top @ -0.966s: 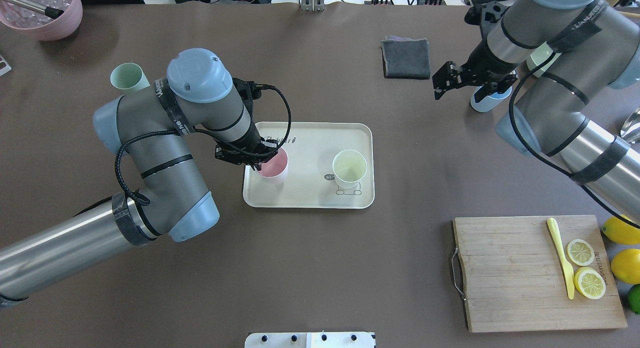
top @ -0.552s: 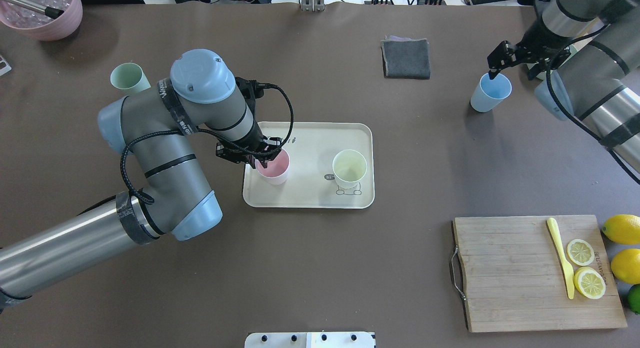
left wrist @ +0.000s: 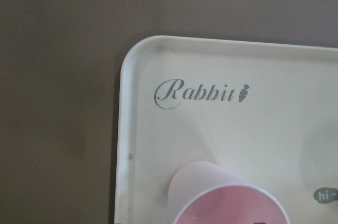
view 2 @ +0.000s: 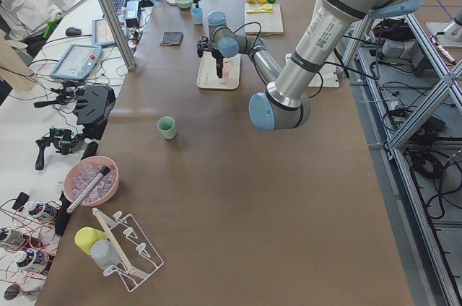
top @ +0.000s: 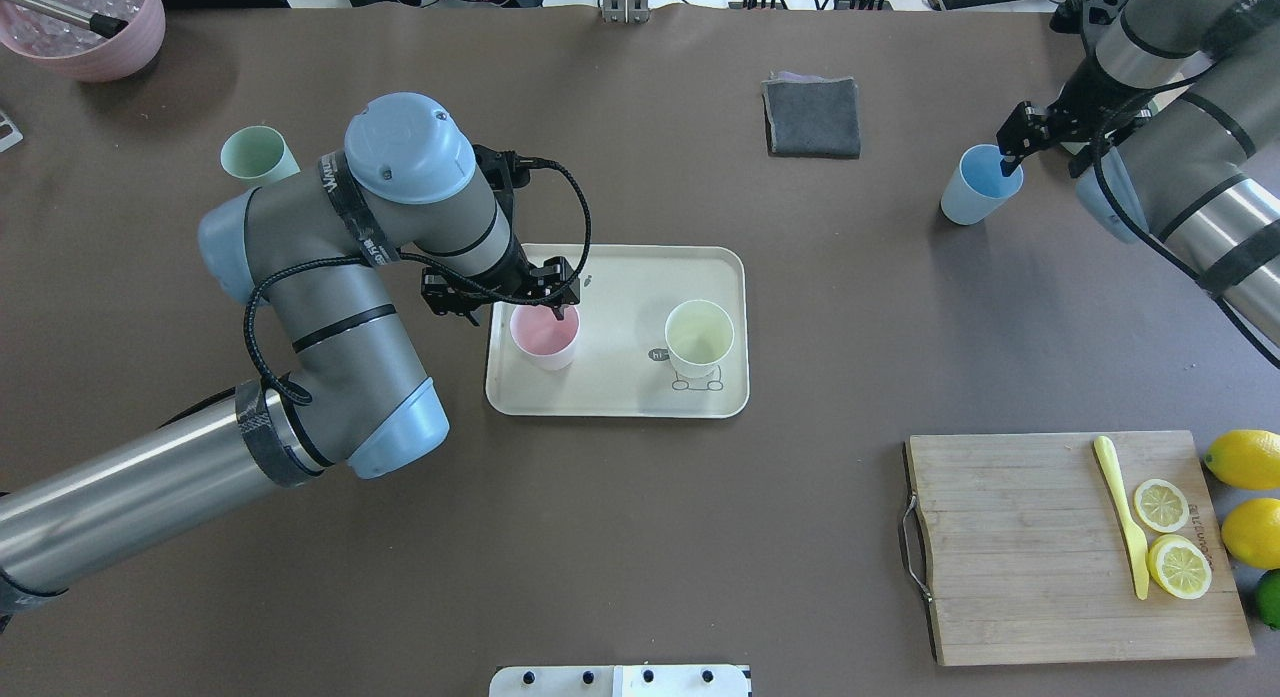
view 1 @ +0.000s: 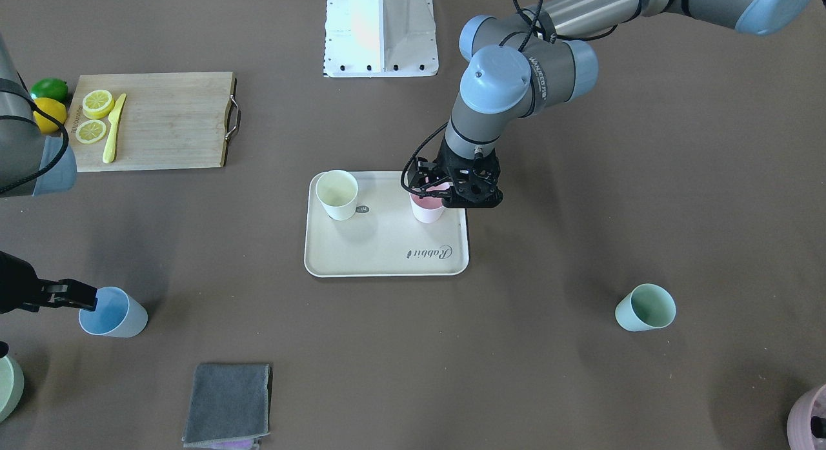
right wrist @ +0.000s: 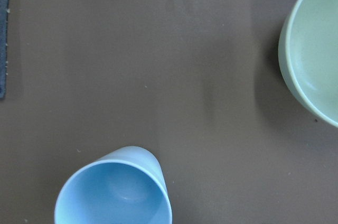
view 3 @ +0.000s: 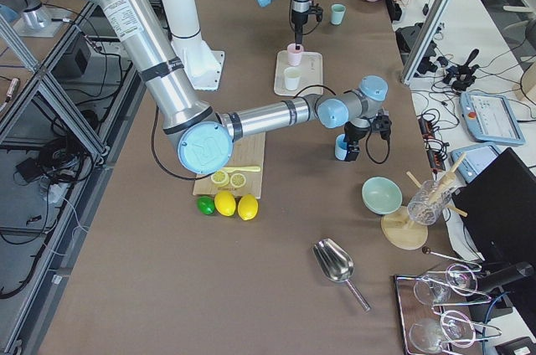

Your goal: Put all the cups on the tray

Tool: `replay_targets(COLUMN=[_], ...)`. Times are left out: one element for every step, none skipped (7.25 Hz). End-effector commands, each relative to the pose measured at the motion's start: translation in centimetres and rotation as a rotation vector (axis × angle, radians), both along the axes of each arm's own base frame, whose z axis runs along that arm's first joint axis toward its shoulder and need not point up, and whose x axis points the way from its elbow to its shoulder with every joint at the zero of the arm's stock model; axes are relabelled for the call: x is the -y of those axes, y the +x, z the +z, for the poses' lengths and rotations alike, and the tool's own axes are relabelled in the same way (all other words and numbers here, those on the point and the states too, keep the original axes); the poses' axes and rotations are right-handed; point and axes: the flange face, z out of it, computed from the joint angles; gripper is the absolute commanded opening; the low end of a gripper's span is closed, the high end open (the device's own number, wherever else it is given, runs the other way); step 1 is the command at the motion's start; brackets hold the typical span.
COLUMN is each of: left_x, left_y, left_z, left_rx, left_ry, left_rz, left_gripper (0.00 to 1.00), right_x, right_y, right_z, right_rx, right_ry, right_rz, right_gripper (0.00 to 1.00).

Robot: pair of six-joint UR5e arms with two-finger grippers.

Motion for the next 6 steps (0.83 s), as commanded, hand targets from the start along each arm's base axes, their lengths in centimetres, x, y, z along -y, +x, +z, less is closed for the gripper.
replay_targets(left_x=[2.6, 4.3, 6.6, 7.9, 9.5, 10.3], left_y=[-3.4, -6.1, -9.8, -13.0, -16.7, -19.5], left_z=[0.2, 2.2, 5.1, 8.8, 12.2, 14.9], left_rx=[0.003, 0.019, 0.061, 0.105, 0.146, 0.181], left_ry=[0.007, 0.014, 0.088, 0.127, 0.181, 0.203], left_rz=[-0.054, -0.07, -0.044, -0.018, 0.01, 0.029], left_gripper=[0.98, 0.98, 0.98, 0.98, 0.98, 0.98], right_x=[-0.7, -1.2, -1.4, -1.3, -1.4, -1.8], right_y=[-2.2, -4.0, -4.2, -4.5, -5.7, -7.3], right_z=[0.1, 0.7, 1.4, 0.4, -3.1, -7.0], right_rx=[0.001, 0.002, 0.006, 0.017, 0.044, 0.078], right_ry=[-0.023, -0.025, -0.02, -0.01, -0.013, -0.031], right_rz=[-0.004, -0.012, -0.013, -0.012, 0.023, 0.061], right_gripper=[0.78, 0.69, 0.34, 0.0, 0.0, 0.0])
